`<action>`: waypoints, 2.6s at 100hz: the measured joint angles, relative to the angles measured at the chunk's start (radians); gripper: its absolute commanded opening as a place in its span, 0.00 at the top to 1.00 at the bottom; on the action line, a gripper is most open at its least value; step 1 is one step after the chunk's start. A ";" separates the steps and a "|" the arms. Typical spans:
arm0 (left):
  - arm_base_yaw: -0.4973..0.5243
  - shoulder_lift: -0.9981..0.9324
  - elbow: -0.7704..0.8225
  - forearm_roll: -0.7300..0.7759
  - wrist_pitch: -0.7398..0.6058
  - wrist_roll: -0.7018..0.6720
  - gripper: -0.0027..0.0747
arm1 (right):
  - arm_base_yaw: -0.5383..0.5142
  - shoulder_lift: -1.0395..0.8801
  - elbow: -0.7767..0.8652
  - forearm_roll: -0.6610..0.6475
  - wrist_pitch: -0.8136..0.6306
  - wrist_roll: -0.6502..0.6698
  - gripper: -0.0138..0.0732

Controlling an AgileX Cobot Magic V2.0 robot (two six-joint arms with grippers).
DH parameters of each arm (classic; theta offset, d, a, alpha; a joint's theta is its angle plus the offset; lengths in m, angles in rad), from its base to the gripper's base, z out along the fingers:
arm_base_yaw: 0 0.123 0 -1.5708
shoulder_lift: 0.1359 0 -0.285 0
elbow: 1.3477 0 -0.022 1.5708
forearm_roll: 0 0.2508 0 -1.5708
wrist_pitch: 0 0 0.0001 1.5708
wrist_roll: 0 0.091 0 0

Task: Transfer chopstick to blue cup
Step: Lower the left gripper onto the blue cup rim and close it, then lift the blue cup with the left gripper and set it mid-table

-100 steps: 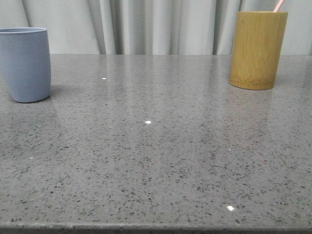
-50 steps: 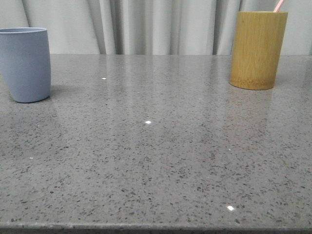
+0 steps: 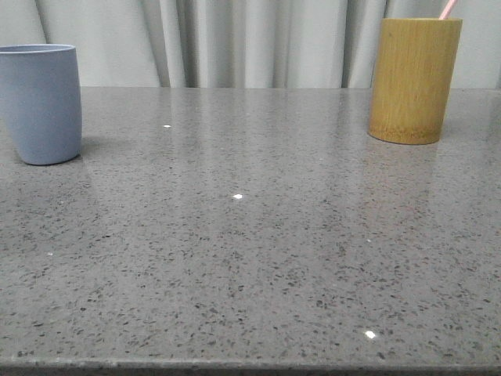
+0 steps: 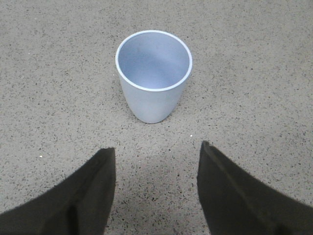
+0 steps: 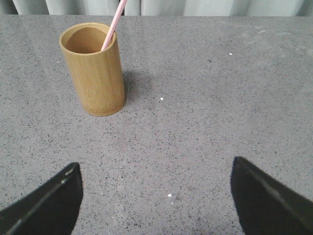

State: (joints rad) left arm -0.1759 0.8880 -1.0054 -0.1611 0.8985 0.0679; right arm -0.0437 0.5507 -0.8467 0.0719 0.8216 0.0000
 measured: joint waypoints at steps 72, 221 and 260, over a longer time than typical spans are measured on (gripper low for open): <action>0.078 0.315 -0.252 0.021 -0.042 0.000 0.49 | 0.000 0.000 0.000 0.002 -0.035 0.000 0.13; 0.078 0.606 -0.275 -0.081 -0.077 0.033 0.96 | 0.000 0.000 0.000 0.002 -0.037 0.000 0.13; 0.078 0.608 -0.382 -0.116 0.001 0.055 0.99 | 0.000 0.000 0.000 0.002 -0.037 0.000 0.13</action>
State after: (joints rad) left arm -0.0974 1.4964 -1.3870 -0.2773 0.8995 0.1231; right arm -0.0437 0.5507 -0.8467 0.0738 0.7841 0.0000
